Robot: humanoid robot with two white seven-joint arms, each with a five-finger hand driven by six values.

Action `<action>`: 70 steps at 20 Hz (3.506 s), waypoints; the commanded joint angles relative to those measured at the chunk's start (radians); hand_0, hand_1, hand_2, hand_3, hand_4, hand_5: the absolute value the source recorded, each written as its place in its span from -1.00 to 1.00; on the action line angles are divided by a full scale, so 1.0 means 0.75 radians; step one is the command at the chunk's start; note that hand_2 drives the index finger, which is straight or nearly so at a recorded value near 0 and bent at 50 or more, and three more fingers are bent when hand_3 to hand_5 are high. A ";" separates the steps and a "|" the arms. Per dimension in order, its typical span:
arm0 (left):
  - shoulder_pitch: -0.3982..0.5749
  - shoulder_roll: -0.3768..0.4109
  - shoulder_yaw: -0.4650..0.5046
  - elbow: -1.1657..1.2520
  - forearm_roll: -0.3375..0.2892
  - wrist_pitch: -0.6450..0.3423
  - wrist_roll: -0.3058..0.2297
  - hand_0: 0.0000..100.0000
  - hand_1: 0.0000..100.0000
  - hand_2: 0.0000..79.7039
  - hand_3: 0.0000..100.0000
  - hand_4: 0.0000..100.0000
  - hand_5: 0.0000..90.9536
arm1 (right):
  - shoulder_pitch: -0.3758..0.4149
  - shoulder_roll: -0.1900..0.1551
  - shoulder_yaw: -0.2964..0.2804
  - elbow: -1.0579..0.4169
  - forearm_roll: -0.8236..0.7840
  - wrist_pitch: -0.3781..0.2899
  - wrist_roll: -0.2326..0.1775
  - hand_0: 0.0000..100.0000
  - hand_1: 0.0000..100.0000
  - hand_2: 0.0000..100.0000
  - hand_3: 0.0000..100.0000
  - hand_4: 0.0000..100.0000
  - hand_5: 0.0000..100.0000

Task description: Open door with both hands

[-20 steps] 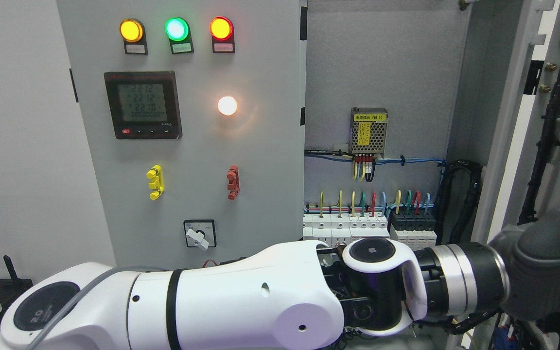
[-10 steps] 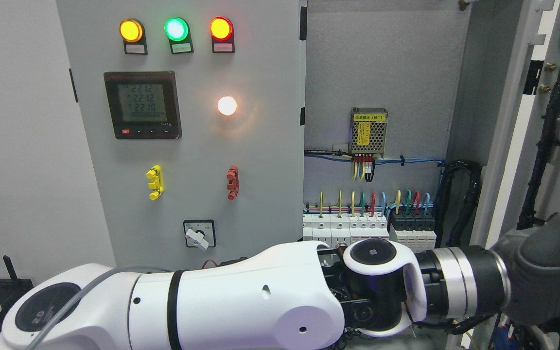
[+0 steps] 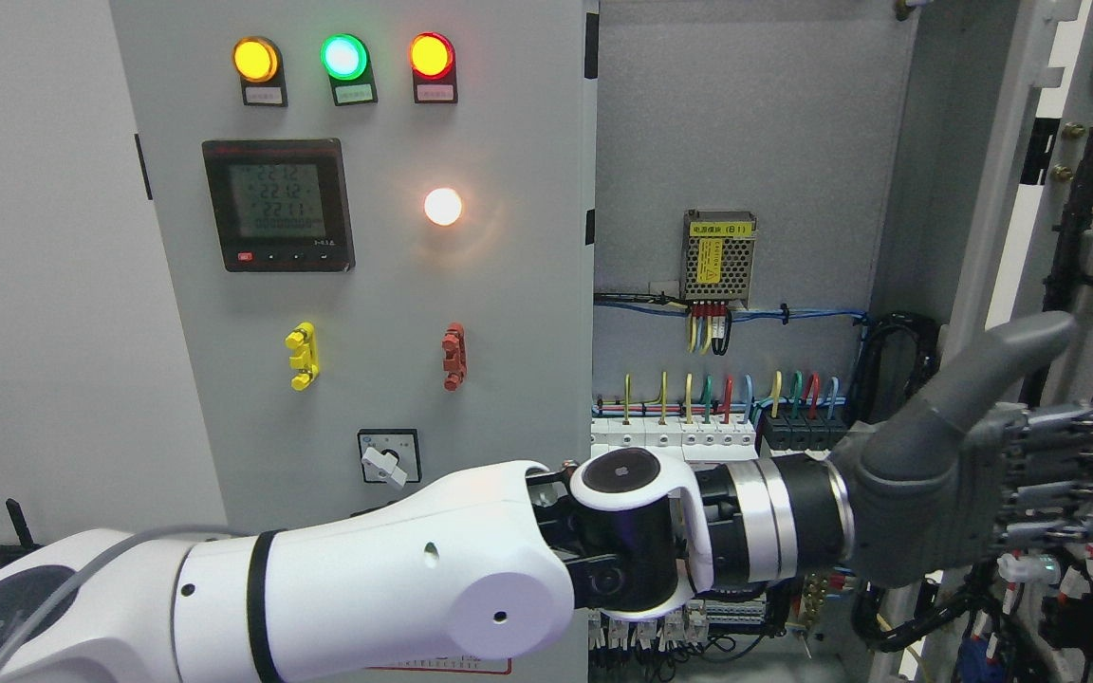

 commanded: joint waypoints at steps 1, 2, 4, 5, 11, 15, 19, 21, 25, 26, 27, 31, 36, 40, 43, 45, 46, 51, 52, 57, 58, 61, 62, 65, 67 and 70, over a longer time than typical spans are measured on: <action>0.097 0.398 -0.005 -0.131 -0.036 0.000 -0.069 -1.00 -1.00 -1.00 -1.00 -1.00 -1.00 | 0.000 0.000 0.000 0.000 0.000 0.001 0.000 -0.23 -1.00 -1.00 -1.00 -1.00 -1.00; 0.115 0.449 -0.003 -0.160 -0.049 0.000 -0.100 -1.00 -1.00 -1.00 -1.00 -1.00 -1.00 | 0.000 0.000 0.000 0.000 0.000 0.001 0.000 -0.23 -1.00 -1.00 -1.00 -1.00 -1.00; 0.164 0.574 0.005 -0.223 -0.081 -0.002 -0.153 -1.00 -1.00 -1.00 -1.00 -1.00 -1.00 | 0.000 0.000 0.000 0.000 0.000 0.001 0.000 -0.23 -1.00 -1.00 -1.00 -1.00 -1.00; 0.197 0.637 0.009 -0.256 -0.098 -0.002 -0.179 -1.00 -1.00 -1.00 -1.00 -1.00 -1.00 | 0.000 0.000 0.000 0.000 0.000 0.001 0.000 -0.23 -1.00 -1.00 -1.00 -1.00 -1.00; 0.409 0.934 0.070 -0.307 -0.204 -0.004 -0.343 -1.00 -1.00 -1.00 -1.00 -1.00 -1.00 | 0.000 0.000 0.000 0.000 0.000 0.001 0.000 -0.23 -1.00 -1.00 -1.00 -1.00 -1.00; 0.728 1.081 0.303 -0.307 -0.396 -0.008 -0.362 -1.00 -1.00 -1.00 -1.00 -1.00 -1.00 | 0.000 0.000 0.000 0.000 0.000 0.001 0.000 -0.23 -1.00 -1.00 -1.00 -1.00 -1.00; 1.033 1.198 0.467 -0.301 -0.474 -0.020 -0.360 -1.00 -1.00 -1.00 -1.00 -1.00 -1.00 | 0.000 0.000 0.000 0.000 0.000 0.001 0.000 -0.23 -1.00 -1.00 -1.00 -1.00 -1.00; 1.178 1.249 0.540 -0.303 -0.531 -0.022 -0.360 -1.00 -1.00 -1.00 -1.00 -1.00 -1.00 | 0.000 0.000 0.000 0.000 0.000 0.001 0.000 -0.23 -1.00 -1.00 -1.00 -1.00 -1.00; 1.446 1.303 0.692 -0.291 -0.601 -0.020 -0.356 -1.00 -1.00 -1.00 -1.00 -1.00 -1.00 | 0.000 0.000 0.000 0.000 0.000 0.001 0.000 -0.23 -1.00 -1.00 -1.00 -1.00 -1.00; 1.514 1.319 0.733 -0.289 -0.615 -0.020 -0.352 -1.00 -1.00 -1.00 -1.00 -1.00 -1.00 | 0.000 0.000 0.000 0.000 0.000 0.001 0.000 -0.23 -1.00 -1.00 -1.00 -1.00 -1.00; 1.581 1.331 0.772 -0.279 -0.634 -0.020 -0.352 -1.00 -1.00 -1.00 -1.00 -1.00 -1.00 | 0.000 0.000 0.000 0.000 0.000 0.001 0.000 -0.23 -1.00 -1.00 -1.00 -1.00 -1.00; 1.792 1.340 0.843 -0.148 -0.695 -0.026 -0.349 -1.00 -1.00 -1.00 -1.00 -1.00 -1.00 | 0.000 0.000 0.000 0.000 0.000 0.001 0.000 -0.23 -1.00 -1.00 -1.00 -1.00 -1.00; 2.058 1.295 0.846 0.054 -0.799 -0.283 -0.349 -1.00 -1.00 -1.00 -1.00 -1.00 -1.00 | 0.000 0.000 0.000 0.000 0.000 0.001 0.000 -0.23 -1.00 -1.00 -1.00 -1.00 -1.00; 2.275 1.242 0.846 0.220 -0.844 -0.499 -0.349 -1.00 -1.00 -1.00 -1.00 -1.00 -1.00 | 0.000 0.000 0.000 0.000 0.000 0.001 0.000 -0.23 -1.00 -1.00 -1.00 -1.00 -1.00; 2.438 1.162 0.858 0.357 -0.932 -0.627 -0.354 -1.00 -1.00 -1.00 -1.00 -1.00 -1.00 | 0.000 0.000 0.000 0.000 0.000 0.001 0.000 -0.23 -1.00 -1.00 -1.00 -1.00 -1.00; 2.557 1.099 0.909 0.443 -0.938 -0.671 -0.358 -1.00 -1.00 -1.00 -1.00 -1.00 -1.00 | 0.000 0.000 0.000 0.000 0.000 0.001 0.000 -0.23 -1.00 -1.00 -1.00 -1.00 -1.00; 2.608 1.056 0.951 0.490 -0.949 -0.675 -0.356 -1.00 -1.00 -1.00 -1.00 -1.00 -1.00 | 0.000 0.000 0.000 0.000 0.000 0.001 0.000 -0.23 -1.00 -1.00 -1.00 -1.00 -1.00; 2.676 0.774 1.111 0.782 -1.281 -0.673 -0.358 -1.00 -1.00 -1.00 -1.00 -1.00 -1.00 | 0.000 0.000 0.000 0.000 0.000 0.001 0.000 -0.23 -1.00 -1.00 -1.00 -1.00 -1.00; 2.676 0.733 1.140 0.839 -1.359 -0.673 -0.358 -1.00 -1.00 -1.00 -1.00 -1.00 -1.00 | 0.000 0.000 0.000 0.000 0.000 0.001 0.000 -0.23 -1.00 -1.00 -1.00 -1.00 -1.00; 2.615 0.481 1.208 1.150 -1.601 -0.673 -0.356 -1.00 -1.00 -1.00 -1.00 -1.00 -1.00 | 0.000 0.000 0.000 0.000 0.000 0.001 0.000 -0.23 -1.00 -1.00 -1.00 -1.00 -1.00; 2.578 0.424 1.208 1.234 -1.636 -0.673 -0.356 -1.00 -1.00 -1.00 -1.00 -1.00 -1.00 | 0.000 0.000 0.000 0.000 0.000 0.001 0.000 -0.23 -1.00 -1.00 -1.00 -1.00 -1.00; 2.460 0.258 1.208 1.537 -1.764 -0.669 -0.354 -1.00 -1.00 -1.00 -1.00 -1.00 -1.00 | 0.000 0.000 0.000 0.000 0.000 0.001 0.000 -0.23 -1.00 -1.00 -1.00 -1.00 -1.00; 2.423 0.209 1.210 1.629 -1.797 -0.669 -0.354 -1.00 -1.00 -1.00 -1.00 -1.00 -1.00 | 0.000 0.000 0.000 0.000 0.000 0.001 0.000 -0.23 -1.00 -1.00 -1.00 -1.00 -1.00; 2.333 0.080 1.210 1.807 -1.820 -0.652 -0.352 -1.00 -1.00 -1.00 -1.00 -1.00 -1.00 | 0.000 0.000 0.000 0.000 0.000 0.001 0.000 -0.23 -1.00 -1.00 -1.00 -1.00 -1.00; 2.290 0.008 1.208 1.895 -1.820 -0.636 -0.349 -1.00 -1.00 -1.00 -1.00 -1.00 -1.00 | 0.000 0.000 0.000 0.000 0.000 0.001 0.000 -0.23 -1.00 -1.00 -1.00 -1.00 -1.00; 2.222 -0.106 1.208 2.028 -1.844 -0.559 -0.343 -1.00 -1.00 -1.00 -1.00 -1.00 -1.00 | 0.000 0.000 0.000 0.000 0.000 0.001 0.000 -0.23 -1.00 -1.00 -1.00 -1.00 -1.00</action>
